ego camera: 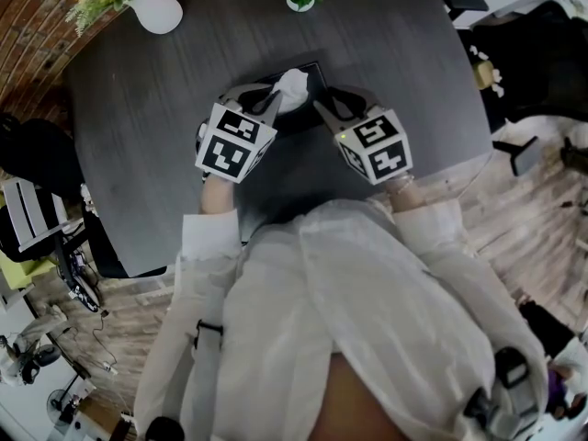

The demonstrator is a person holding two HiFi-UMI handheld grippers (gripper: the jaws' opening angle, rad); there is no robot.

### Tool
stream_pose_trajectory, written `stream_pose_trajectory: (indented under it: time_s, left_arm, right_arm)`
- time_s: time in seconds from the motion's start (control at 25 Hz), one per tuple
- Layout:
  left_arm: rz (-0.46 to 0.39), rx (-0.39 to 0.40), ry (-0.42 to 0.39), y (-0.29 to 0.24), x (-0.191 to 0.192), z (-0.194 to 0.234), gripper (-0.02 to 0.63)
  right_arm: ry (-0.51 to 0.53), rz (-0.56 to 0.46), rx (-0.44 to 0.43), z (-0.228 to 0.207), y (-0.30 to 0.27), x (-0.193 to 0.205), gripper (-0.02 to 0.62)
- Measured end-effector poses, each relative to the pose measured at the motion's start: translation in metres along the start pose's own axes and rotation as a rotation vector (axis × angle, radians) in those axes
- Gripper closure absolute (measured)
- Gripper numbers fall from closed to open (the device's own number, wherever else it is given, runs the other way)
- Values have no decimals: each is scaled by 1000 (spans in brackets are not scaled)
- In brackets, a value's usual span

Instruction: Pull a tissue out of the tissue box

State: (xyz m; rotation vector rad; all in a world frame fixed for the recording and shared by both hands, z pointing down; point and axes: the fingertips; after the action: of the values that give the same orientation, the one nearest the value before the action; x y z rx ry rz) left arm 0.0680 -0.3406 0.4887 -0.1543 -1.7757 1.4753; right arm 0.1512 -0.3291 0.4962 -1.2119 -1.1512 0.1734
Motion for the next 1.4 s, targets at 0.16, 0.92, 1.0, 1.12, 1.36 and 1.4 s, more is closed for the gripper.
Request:
stream_pose_trajectory:
  time_s: [0.16,0.92,1.0,1.12,1.36,1.4]
  left_arm:
    - [-21,11,-14,2,-4,-5,588]
    - [-144,-48,58,34,-8,14,591]
    - [-156,-57,66,36,-9,15,591]
    - [-173,-63,80,40,-10,18,591]
    - [-195,-53,96,50,-10,22,591]
    - [-196,-54,96,51,-10,23,591]
  right_arm:
    - [-4,-4,4,-1,1,2,477]
    - [5,-4,48,0,0,4,479]
    - [6,-6,51,0,0,5,479]
    - [11,4,59,0,-1,6,479]
    - [31,7,91,3,-2,1,479]
    - [31,10,92,3,-2,2,479]
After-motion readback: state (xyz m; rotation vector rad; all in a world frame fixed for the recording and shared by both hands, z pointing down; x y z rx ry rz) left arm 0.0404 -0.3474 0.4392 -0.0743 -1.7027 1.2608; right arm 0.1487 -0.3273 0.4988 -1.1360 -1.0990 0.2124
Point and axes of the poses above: the fingertips, and each gripper's own axes: y backward along the fingers, z to its left, x out of its underside, and after that the axes turned 14 degrees about z, right-handed
